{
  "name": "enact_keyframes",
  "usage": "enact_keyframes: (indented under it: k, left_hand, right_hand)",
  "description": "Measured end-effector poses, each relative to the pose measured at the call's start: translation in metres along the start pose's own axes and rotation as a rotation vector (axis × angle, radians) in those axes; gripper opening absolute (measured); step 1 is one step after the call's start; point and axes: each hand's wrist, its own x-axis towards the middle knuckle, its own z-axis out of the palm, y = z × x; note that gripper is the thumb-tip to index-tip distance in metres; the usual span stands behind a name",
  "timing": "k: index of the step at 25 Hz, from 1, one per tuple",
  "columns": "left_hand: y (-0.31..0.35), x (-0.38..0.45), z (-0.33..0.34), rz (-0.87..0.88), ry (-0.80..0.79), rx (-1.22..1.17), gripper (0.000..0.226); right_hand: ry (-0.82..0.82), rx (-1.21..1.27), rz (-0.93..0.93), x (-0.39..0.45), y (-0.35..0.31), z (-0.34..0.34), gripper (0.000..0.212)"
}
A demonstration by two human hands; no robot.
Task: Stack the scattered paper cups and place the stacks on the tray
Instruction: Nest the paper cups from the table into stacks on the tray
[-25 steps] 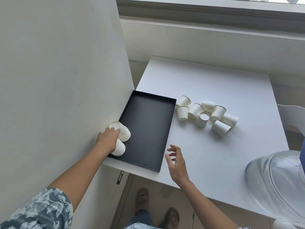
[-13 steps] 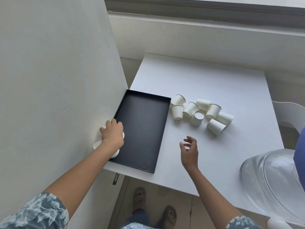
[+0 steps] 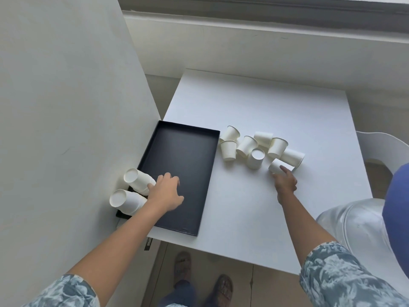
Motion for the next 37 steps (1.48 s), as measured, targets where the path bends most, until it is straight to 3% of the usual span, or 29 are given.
enact_keyframes:
  k: [3, 11, 15, 22, 26, 30, 32, 37]
  left_hand:
    - [0.006, -0.001, 0.003, 0.038, -0.008, -0.039, 0.041]
    - [0.032, -0.003, 0.0, 0.146, 0.025, -0.125, 0.037]
    - [0.048, -0.007, -0.003, 0.224, 0.046, -0.19, 0.048]
    - [0.069, -0.017, 0.003, 0.269, 0.052, -0.272, 0.094]
    - [0.067, -0.019, 0.011, 0.186, 0.046, -0.347, 0.094]
    - [0.056, -0.017, 0.017, 0.111, 0.03, -0.427, 0.087]
    - [0.05, -0.015, 0.017, 0.089, 0.035, -0.454, 0.088]
    - [0.039, -0.004, 0.014, 0.05, 0.071, -0.51, 0.091]
  right_hand:
    - [-0.045, 0.083, -0.039, 0.0, 0.008, -0.005, 0.045]
    - [0.148, 0.178, -0.183, -0.049, 0.038, 0.008, 0.034]
    - [0.014, 0.205, -0.315, -0.077, 0.039, 0.032, 0.024]
    - [-0.428, 0.018, -0.709, -0.135, 0.033, 0.068, 0.026]
    - [-0.561, 0.018, -0.752, -0.148, 0.03, 0.077, 0.028]
    - [-0.667, -0.047, -0.779, -0.139, 0.018, 0.077, 0.013]
    - [-0.677, -0.113, -0.714, -0.123, 0.002, 0.078, 0.012]
    - [-0.481, -0.332, -0.706, -0.073, -0.039, 0.092, 0.027]
